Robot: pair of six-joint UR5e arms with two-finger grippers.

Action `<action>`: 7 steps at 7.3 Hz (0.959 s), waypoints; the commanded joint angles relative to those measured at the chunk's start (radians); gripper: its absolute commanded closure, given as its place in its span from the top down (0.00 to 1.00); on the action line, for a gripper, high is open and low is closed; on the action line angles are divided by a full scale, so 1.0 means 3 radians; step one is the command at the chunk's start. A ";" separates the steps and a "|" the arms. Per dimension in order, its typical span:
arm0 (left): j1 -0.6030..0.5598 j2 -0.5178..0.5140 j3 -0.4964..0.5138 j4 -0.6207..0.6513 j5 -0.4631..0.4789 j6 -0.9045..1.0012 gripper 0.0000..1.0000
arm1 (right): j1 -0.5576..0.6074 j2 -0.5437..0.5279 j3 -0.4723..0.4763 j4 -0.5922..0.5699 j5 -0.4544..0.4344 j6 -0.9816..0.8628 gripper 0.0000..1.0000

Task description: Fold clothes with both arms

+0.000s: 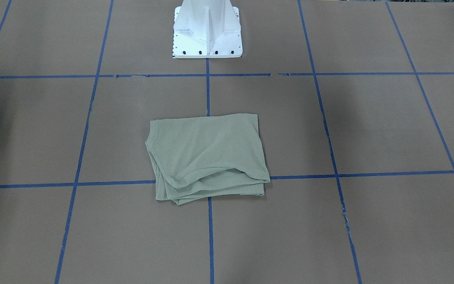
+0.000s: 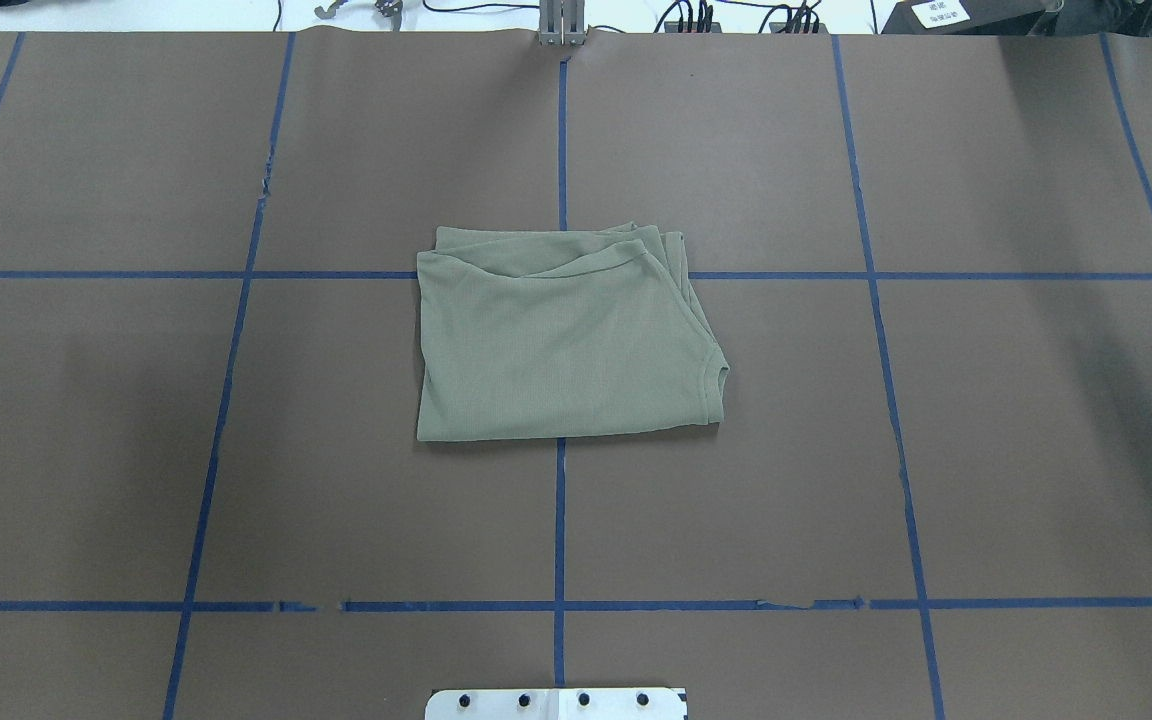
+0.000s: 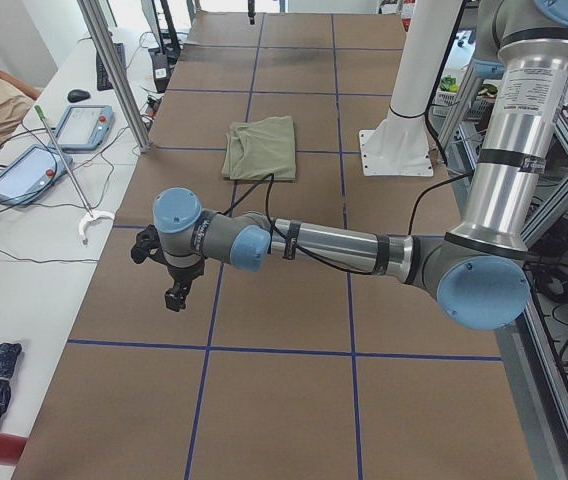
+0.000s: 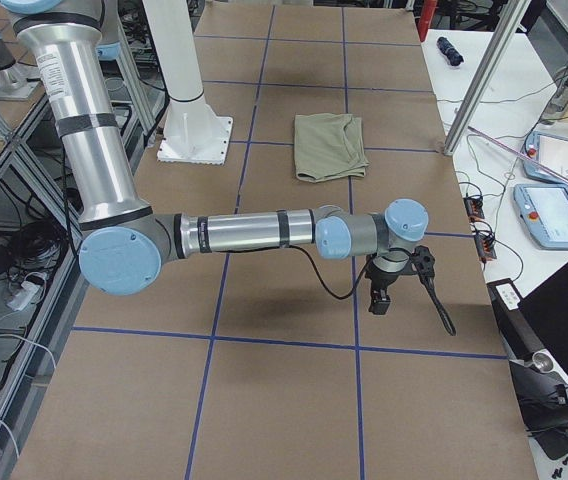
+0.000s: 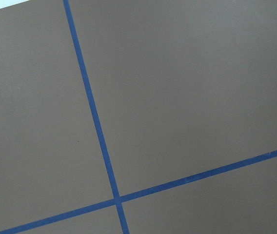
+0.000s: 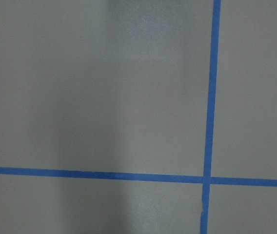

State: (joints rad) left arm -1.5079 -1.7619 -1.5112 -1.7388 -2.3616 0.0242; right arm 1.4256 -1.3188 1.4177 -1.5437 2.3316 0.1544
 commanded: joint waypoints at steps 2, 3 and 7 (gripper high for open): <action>-0.0204 0.0023 0.0102 0.0003 0.0018 0.0042 1.00 | -0.0022 -0.0001 -0.0006 0.0073 0.0000 0.0002 1.00; -0.0215 0.0023 0.0123 0.0008 0.0018 0.0047 1.00 | -0.0022 -0.0001 0.0004 0.0073 0.0000 0.0002 1.00; -0.0205 0.0028 0.0098 0.0018 0.0018 0.0042 1.00 | -0.0053 0.0004 0.0009 0.0078 0.0000 -0.0003 1.00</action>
State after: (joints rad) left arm -1.5703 -1.7537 -1.4819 -1.7337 -2.3562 0.0368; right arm 1.4145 -1.3178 1.4204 -1.5214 2.3316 0.1546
